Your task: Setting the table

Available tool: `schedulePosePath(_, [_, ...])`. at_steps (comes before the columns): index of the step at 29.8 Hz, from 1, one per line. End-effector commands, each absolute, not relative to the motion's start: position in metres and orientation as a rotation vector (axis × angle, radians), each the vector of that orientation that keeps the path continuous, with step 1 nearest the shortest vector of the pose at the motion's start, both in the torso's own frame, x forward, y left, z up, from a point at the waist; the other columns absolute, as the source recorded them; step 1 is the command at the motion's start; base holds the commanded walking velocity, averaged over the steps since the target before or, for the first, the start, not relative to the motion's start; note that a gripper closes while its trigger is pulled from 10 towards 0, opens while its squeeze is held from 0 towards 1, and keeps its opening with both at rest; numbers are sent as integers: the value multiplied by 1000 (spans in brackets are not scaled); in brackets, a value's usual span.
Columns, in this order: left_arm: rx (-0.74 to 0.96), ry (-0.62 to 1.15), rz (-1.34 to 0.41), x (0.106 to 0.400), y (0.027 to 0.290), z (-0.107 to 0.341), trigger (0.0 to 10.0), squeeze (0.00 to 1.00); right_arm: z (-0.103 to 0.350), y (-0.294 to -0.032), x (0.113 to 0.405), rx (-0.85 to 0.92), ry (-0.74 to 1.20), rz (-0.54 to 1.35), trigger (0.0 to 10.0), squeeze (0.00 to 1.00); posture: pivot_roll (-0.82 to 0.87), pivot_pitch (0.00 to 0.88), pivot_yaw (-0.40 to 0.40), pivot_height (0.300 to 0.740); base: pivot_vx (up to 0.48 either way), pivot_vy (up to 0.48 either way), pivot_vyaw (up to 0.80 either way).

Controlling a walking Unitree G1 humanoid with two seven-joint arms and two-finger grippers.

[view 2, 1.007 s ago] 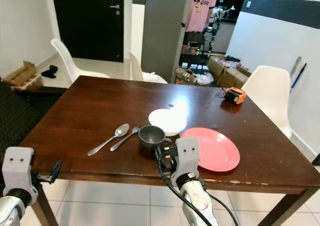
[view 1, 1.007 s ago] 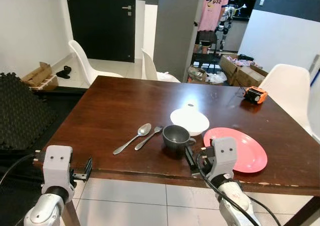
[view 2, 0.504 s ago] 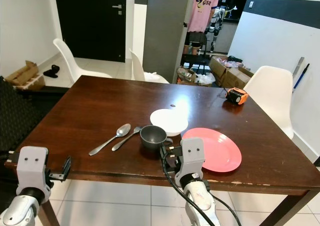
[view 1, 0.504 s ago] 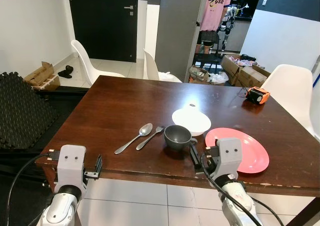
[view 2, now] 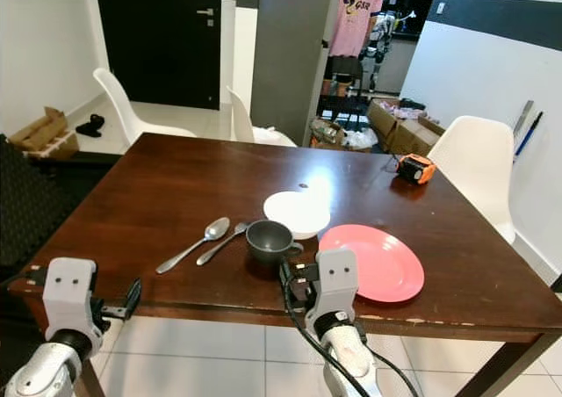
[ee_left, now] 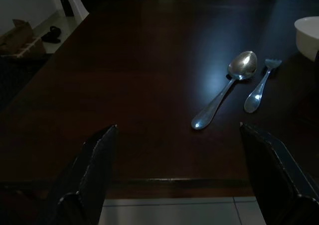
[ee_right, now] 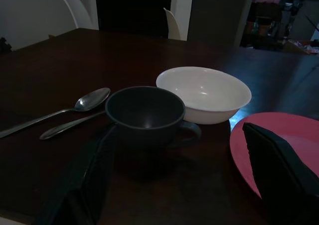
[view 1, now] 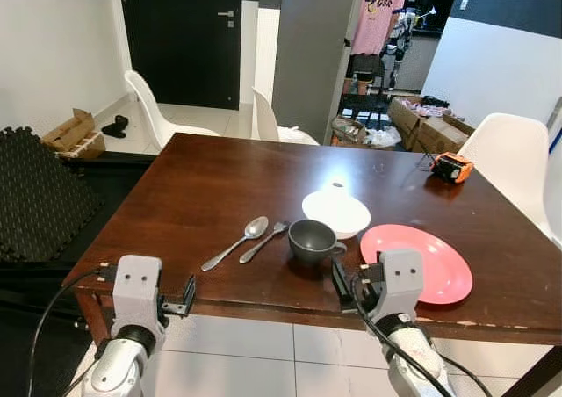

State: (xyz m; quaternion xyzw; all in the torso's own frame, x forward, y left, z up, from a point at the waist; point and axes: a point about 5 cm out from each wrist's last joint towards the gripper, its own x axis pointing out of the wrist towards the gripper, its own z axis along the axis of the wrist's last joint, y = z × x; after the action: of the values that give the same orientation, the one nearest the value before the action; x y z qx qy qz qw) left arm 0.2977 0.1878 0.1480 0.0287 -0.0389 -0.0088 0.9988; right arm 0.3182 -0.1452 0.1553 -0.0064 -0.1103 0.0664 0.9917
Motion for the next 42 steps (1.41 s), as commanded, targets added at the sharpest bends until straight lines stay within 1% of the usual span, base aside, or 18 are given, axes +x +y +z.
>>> schedulePosePath(1, [47,-86,-17,298,185,148,10000,0,154,-150,317,-9,-219,122,10000,0,21,35,9,740,480,0,0])
schedulePosePath(7, [42,-88,-20,299,185,149,10000,0,153,-151,316,-10,-216,121,10000,0,20,38,9,740,480,0,0])
schedulePosePath(24, [41,-84,-30,299,182,147,10000,0,151,-152,316,-13,-209,114,10000,0,20,42,13,740,379,0,0])
schedulePosePath(32, [52,-86,-98,295,181,149,10000,0,151,-152,315,-16,-209,114,10000,0,18,44,16,740,34,0,0])
schedulePosePath(33, [123,-67,-149,291,185,149,10000,0,151,-152,314,-20,-209,122,10000,0,16,47,17,740,0,0,0])
schedulePosePath(34, [123,-67,-149,291,185,149,10000,0,151,-152,314,-20,-209,122,10000,0,16,47,17,740,0,0,0])
schedulePosePath(36, [242,-20,-218,286,187,148,10000,0,151,-152,313,-23,-208,132,10000,0,20,50,17,740,0,0,0])
schedulePosePath(37, [242,-20,-218,286,187,148,10000,0,151,-152,313,-23,-208,132,10000,0,20,50,17,740,0,0,0])
schedulePosePath(39, [302,17,-302,280,188,153,10000,0,150,-150,312,-23,-201,155,10000,0,21,53,17,740,0,0,0])
schedulePosePath(42, [364,2,-397,271,190,169,10000,0,149,-146,308,-16,-193,189,10000,0,31,58,15,740,0,0,0])
